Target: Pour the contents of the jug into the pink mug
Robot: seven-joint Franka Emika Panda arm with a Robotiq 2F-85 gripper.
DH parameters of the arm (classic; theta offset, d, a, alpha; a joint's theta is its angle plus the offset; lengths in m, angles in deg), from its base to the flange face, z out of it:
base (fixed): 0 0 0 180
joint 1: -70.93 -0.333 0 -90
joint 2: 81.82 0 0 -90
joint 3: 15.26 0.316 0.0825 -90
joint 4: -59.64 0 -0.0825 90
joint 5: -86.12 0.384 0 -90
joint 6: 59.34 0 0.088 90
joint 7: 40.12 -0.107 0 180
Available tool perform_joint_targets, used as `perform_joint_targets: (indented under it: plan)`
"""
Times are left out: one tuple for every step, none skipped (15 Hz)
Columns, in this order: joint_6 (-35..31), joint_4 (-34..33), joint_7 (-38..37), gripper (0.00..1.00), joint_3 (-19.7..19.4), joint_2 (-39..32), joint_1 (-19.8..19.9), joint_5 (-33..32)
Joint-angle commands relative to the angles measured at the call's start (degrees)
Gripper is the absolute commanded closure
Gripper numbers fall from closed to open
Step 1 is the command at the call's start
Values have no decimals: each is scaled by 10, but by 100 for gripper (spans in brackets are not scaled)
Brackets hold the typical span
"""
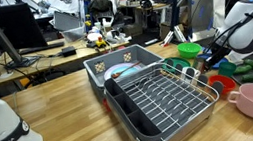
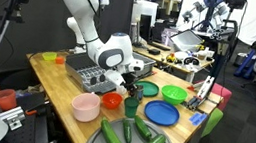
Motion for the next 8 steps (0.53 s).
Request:
perform_joint_targets:
  plan:
    - [-7,29,29,96,25,42,29,11]
    - [-1,32,33,96,29,51,31,11]
    - [7,37,38,96,30,63,31,7]
    - [13,42,43,96,30,74,29,5]
    - [17,48,54,96,41,86,37,8]
    - [19,56,66,96,52,99,44,12]
    - [20,64,80,96,66,114,52,16]
    - [24,72,90,96,74,128,56,19]
